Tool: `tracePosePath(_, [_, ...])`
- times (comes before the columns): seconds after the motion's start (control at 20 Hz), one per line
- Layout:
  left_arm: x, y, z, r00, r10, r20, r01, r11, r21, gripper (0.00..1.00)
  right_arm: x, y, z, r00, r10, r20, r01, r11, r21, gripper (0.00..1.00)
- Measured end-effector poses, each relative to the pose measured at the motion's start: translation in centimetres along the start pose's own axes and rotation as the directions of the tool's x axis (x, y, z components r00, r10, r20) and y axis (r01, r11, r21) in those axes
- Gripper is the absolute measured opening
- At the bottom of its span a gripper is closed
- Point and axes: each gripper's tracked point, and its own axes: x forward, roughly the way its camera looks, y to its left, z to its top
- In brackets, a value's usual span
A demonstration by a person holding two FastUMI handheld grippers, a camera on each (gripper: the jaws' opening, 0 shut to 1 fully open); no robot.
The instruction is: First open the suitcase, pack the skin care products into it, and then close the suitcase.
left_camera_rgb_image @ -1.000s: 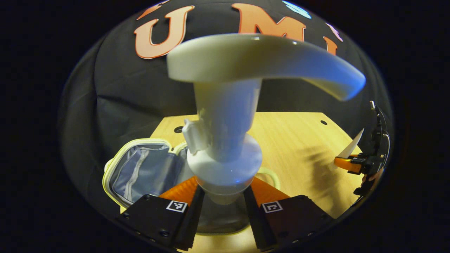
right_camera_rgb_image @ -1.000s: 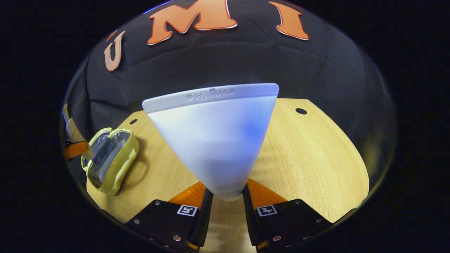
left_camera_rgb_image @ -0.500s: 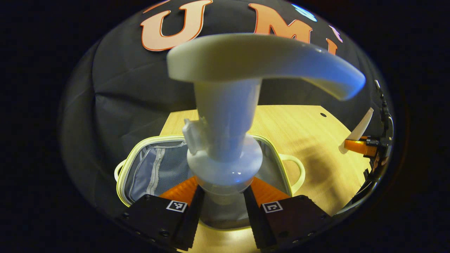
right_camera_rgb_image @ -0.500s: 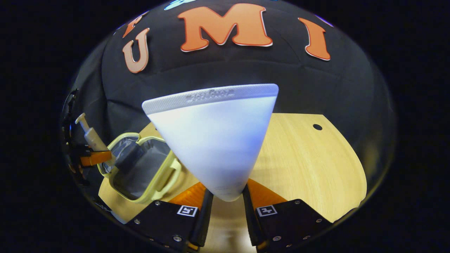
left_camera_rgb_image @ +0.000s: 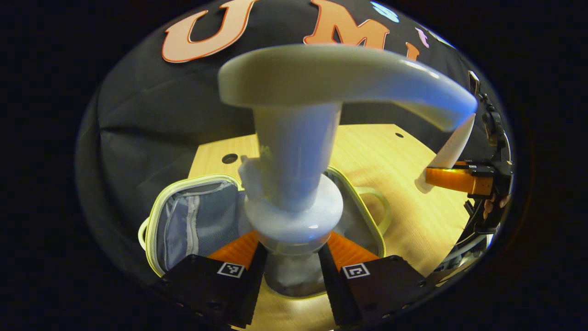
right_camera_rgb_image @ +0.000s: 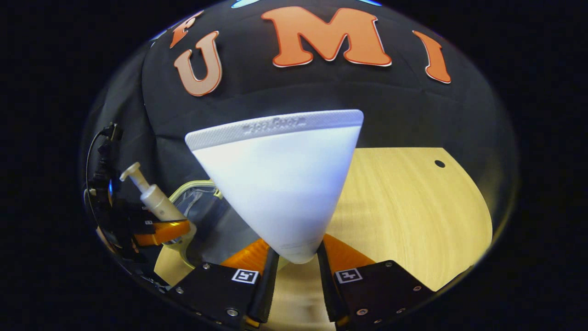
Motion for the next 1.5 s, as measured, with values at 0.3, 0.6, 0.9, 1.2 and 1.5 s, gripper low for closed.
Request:
tracePosePath(0.3, [1.2,0.5,-0.9,0.997,-0.041,-0.063,0.041,0.999,-0.002,0.63,0.9,4.9,-0.5,0.998,0.048,-0.043,-0.048,0.999,0.002,0.47])
tracePosePath(0.6, [3.5,0.4,-3.2,0.975,-0.080,-0.209,0.072,0.996,-0.047,0.63,3.6,8.7,-2.7,0.982,0.106,-0.156,-0.105,0.994,0.015,0.47])
tracePosePath(0.9, [5.7,0.0,-5.8,0.920,-0.108,-0.377,0.083,0.993,-0.082,0.63,6.2,9.2,-4.8,0.958,0.134,-0.252,-0.132,0.991,0.024,0.46])
tracePosePath(1.2, [7.4,-0.8,-8.2,0.811,-0.111,-0.574,0.081,0.994,-0.077,0.63,7.9,9.3,-6.3,0.931,0.153,-0.332,-0.147,0.988,0.042,0.51])
tracePosePath(1.5, [8.4,-0.8,-9.4,0.740,-0.102,-0.665,0.035,0.993,-0.114,0.63,9.4,8.8,-7.1,0.908,0.156,-0.388,-0.135,0.987,0.083,0.51])
